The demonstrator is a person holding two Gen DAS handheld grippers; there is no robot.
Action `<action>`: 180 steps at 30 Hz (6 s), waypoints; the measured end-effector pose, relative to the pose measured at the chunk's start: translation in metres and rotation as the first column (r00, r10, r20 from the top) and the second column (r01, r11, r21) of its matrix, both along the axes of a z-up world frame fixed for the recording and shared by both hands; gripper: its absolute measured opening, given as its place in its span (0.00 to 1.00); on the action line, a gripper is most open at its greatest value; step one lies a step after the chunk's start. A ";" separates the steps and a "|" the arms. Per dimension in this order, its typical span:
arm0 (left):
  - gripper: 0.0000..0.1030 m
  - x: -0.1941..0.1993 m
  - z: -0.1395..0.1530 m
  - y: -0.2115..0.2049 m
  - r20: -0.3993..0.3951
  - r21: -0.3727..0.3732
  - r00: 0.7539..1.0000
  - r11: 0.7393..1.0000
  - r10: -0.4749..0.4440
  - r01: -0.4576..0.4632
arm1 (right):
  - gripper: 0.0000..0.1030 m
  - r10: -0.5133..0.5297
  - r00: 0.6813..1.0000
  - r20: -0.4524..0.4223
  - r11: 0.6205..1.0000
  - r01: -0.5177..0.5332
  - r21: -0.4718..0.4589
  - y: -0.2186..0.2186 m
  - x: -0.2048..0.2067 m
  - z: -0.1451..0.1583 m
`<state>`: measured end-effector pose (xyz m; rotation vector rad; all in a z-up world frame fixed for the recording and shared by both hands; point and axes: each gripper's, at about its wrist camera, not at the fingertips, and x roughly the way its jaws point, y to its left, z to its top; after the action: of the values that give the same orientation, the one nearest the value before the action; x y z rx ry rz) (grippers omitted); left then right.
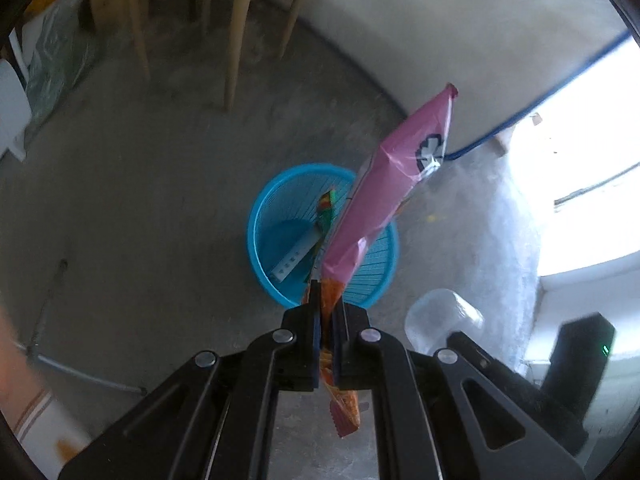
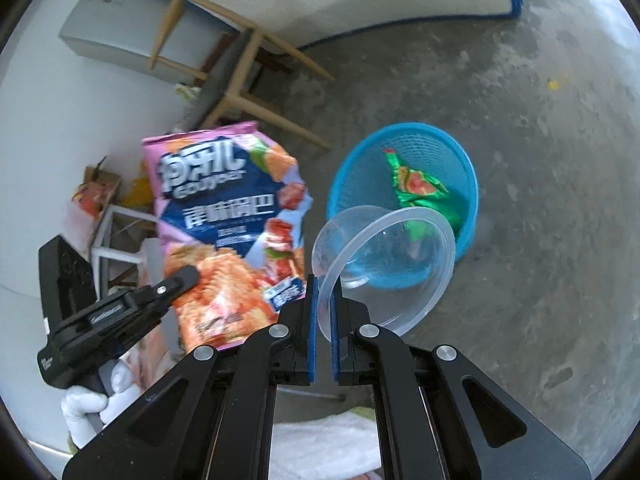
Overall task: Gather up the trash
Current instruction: 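Carry the pink bag and clear cup to the wastebasket and release both, then grasp the AD drink bottle with the right tool while the left tool grasps the red plastic bag, then lift the bottle and red bag off the table toward the wastebasket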
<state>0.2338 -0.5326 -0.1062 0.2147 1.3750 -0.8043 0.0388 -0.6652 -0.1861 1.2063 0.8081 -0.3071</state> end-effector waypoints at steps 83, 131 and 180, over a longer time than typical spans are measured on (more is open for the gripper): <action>0.69 -0.086 0.107 0.595 0.274 -0.384 0.624 0.678 0.732 -0.627 | 0.73 0.878 0.478 -0.010 0.457 -0.845 -0.280 0.478 0.215 0.166; 0.44 0.026 0.088 0.348 0.646 0.192 0.761 0.976 -0.049 -0.101 | 0.54 0.697 0.714 0.067 0.713 -0.680 -0.171 0.288 0.085 0.130; 0.22 -0.101 0.078 0.450 0.380 -0.080 0.866 0.944 0.325 -0.319 | 0.56 0.634 0.768 0.094 0.773 -0.622 -0.127 0.286 0.085 0.120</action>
<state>0.1330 -0.0823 -0.0279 0.1191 0.9904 -0.4578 0.1233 -0.3791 -0.0664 0.7958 1.0227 0.2904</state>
